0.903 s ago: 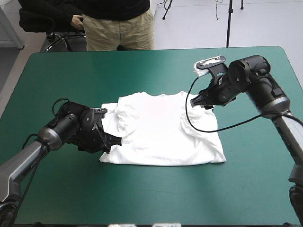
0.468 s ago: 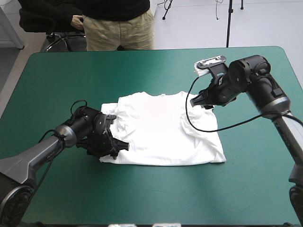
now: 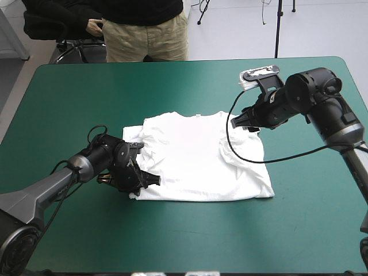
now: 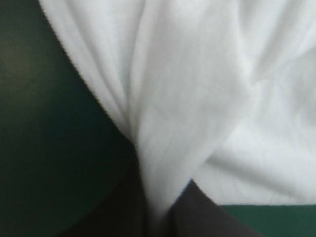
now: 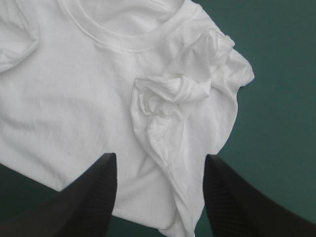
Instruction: Fold the cloth
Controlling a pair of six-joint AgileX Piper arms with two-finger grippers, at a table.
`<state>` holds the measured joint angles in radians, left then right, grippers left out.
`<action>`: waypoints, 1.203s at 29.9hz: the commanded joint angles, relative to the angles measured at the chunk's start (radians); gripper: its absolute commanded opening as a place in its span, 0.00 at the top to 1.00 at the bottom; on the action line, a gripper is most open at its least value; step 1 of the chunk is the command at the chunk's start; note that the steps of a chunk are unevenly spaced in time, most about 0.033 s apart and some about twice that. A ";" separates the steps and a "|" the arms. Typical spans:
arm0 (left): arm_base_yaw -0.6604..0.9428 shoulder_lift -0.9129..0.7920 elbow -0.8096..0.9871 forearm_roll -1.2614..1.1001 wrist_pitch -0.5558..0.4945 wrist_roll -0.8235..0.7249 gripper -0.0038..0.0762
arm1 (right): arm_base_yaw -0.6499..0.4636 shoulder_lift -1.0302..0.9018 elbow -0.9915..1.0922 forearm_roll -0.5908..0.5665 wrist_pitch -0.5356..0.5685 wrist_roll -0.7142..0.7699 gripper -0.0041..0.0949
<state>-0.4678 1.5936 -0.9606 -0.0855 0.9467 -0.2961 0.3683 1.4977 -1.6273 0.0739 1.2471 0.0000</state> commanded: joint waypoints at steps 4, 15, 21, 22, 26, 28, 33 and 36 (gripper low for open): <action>-0.001 -0.010 0.010 0.048 0.011 0.007 0.97 | -0.008 -0.078 0.093 -0.048 0.001 0.024 0.46; -0.001 -0.010 0.010 0.050 0.015 0.018 0.97 | -0.008 -0.080 0.467 -0.096 -0.102 0.130 0.46; -0.001 -0.010 0.010 0.052 0.015 0.037 0.97 | -0.008 -0.080 0.614 -0.100 -0.255 0.183 0.46; -0.001 -0.010 0.010 0.052 0.015 0.037 0.97 | -0.008 -0.080 0.627 -0.100 -0.273 0.187 0.46; -0.001 -0.010 0.010 0.052 0.015 0.037 0.97 | -0.008 -0.066 0.702 -0.094 -0.363 0.203 0.46; -0.001 -0.010 0.010 0.052 0.015 0.037 0.97 | -0.008 -0.054 0.729 -0.091 -0.378 0.211 0.46; -0.001 -0.010 0.010 0.054 0.018 0.037 0.97 | -0.008 -0.010 0.776 -0.049 -0.385 0.199 0.48; -0.001 -0.010 0.010 0.056 0.020 0.037 0.97 | -0.008 -0.010 0.778 -0.033 -0.385 0.191 0.68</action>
<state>-0.4678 1.5910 -0.9563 -0.0916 0.9407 -0.2596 0.3627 1.4893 -0.8568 0.0000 0.8685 0.2044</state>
